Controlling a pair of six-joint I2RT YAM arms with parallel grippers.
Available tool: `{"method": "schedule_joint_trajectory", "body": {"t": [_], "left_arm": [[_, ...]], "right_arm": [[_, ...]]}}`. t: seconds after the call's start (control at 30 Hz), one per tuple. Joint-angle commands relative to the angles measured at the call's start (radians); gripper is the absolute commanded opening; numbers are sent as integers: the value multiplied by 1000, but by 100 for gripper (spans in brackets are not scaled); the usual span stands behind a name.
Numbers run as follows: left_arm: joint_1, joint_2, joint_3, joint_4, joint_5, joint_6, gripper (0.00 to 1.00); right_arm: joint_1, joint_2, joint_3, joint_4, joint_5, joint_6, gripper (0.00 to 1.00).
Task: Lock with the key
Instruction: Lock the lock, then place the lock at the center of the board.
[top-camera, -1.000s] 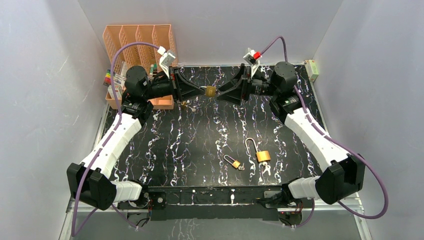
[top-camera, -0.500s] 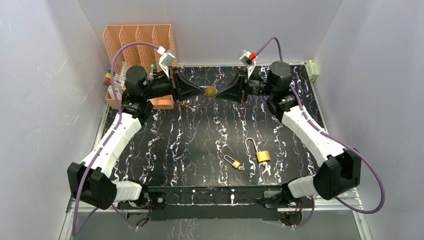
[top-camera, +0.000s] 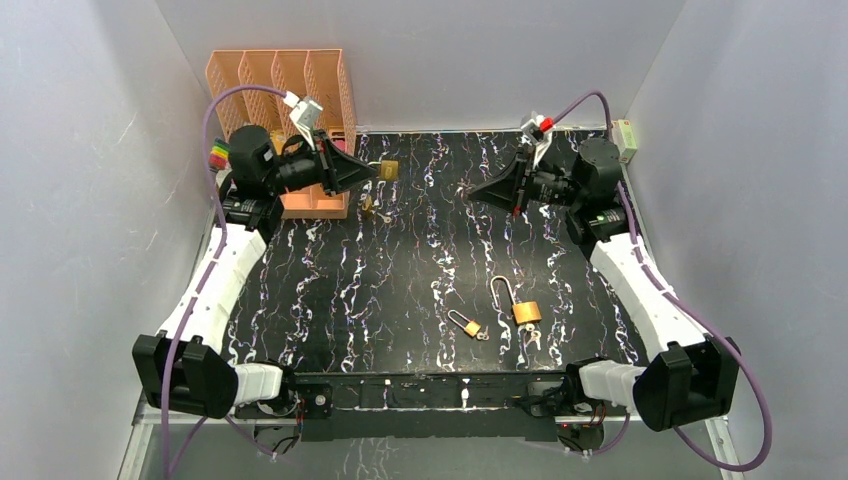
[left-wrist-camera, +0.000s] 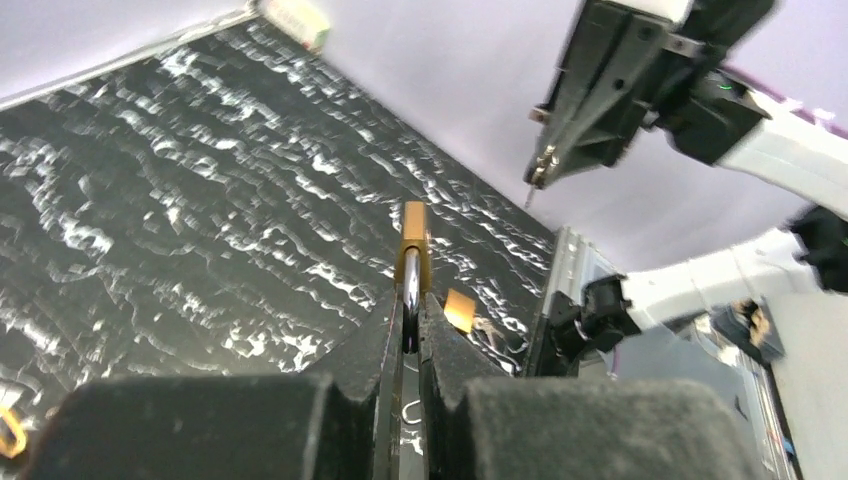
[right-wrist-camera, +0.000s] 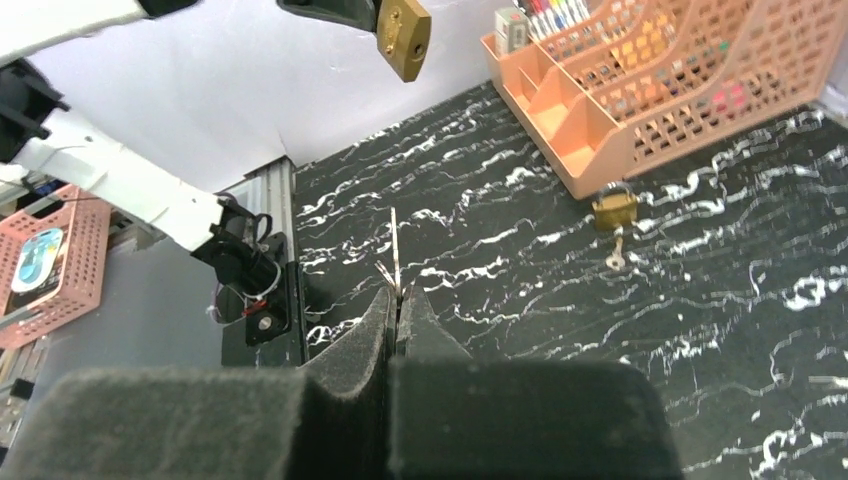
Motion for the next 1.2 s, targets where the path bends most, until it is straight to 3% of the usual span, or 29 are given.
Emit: {"method": "schedule_joint_trajectory", "body": {"t": [0.0,0.13,0.27,0.37,0.7,0.97,1.17], "left_arm": [[-83,-1,71,-394,-405,291,0],[-195,32,41,-425,-834,309,0],[-322,124,74,-434,-1114,324,0],[-369,244,160,-494,-1217,326,0],[-388,591,413,-653,-1253,265,0],[-387,730,500,-642,-1230,228,0],[-378,805,521,-648,-1212,197,0]], "right_arm": [[41,32,18,-140,205,-86,0],[187,93,50,-228,619,-101,0],[330,229,159,-325,949,-130,0],[357,332,227,-343,1063,-96,0],[359,632,328,-253,1095,14,0],[358,773,335,-86,966,124,0],[357,828,344,-13,966,179,0]]}}
